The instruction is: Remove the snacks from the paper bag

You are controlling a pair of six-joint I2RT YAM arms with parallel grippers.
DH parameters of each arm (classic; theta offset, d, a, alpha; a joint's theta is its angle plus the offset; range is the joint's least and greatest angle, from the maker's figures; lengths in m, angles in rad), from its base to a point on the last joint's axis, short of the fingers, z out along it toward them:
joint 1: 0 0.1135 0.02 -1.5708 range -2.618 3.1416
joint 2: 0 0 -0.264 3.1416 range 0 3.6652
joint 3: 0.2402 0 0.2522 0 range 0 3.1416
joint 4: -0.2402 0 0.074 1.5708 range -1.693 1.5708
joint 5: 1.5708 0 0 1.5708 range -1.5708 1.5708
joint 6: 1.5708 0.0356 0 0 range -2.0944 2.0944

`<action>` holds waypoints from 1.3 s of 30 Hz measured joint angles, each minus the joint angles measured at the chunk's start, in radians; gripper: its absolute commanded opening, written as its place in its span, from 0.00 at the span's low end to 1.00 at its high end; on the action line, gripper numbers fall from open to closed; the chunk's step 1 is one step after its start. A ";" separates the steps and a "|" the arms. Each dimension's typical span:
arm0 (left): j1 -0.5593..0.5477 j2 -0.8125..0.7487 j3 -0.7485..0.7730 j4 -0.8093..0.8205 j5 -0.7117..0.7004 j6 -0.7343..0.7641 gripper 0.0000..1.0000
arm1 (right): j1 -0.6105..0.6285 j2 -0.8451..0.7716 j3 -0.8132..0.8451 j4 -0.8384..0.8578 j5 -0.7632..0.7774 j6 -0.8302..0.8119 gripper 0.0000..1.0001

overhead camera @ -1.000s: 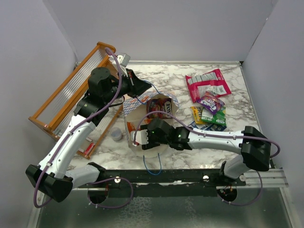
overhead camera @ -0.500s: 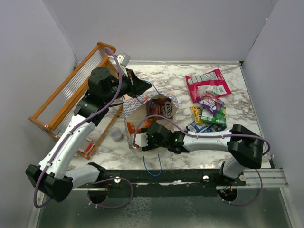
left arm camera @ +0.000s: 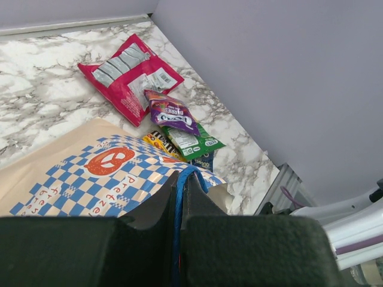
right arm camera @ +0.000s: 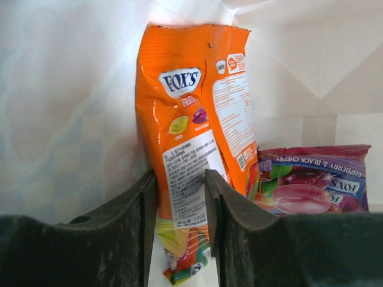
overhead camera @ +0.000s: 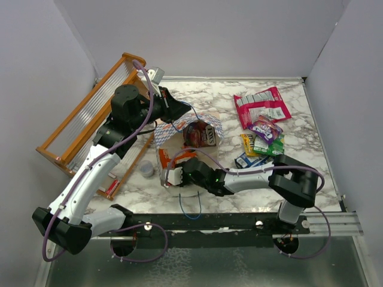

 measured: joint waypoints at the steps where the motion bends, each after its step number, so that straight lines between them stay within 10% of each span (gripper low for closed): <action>1: 0.000 0.000 0.000 0.000 0.000 0.000 0.00 | 0.000 0.006 0.000 0.011 0.006 -0.005 0.25; 7: 0.000 0.000 0.000 -0.001 0.000 0.001 0.00 | -0.003 0.013 0.000 0.042 0.033 -0.031 0.01; 39: 0.000 0.000 0.000 0.000 0.000 0.008 0.00 | -0.008 -0.679 0.001 -0.087 0.000 0.140 0.01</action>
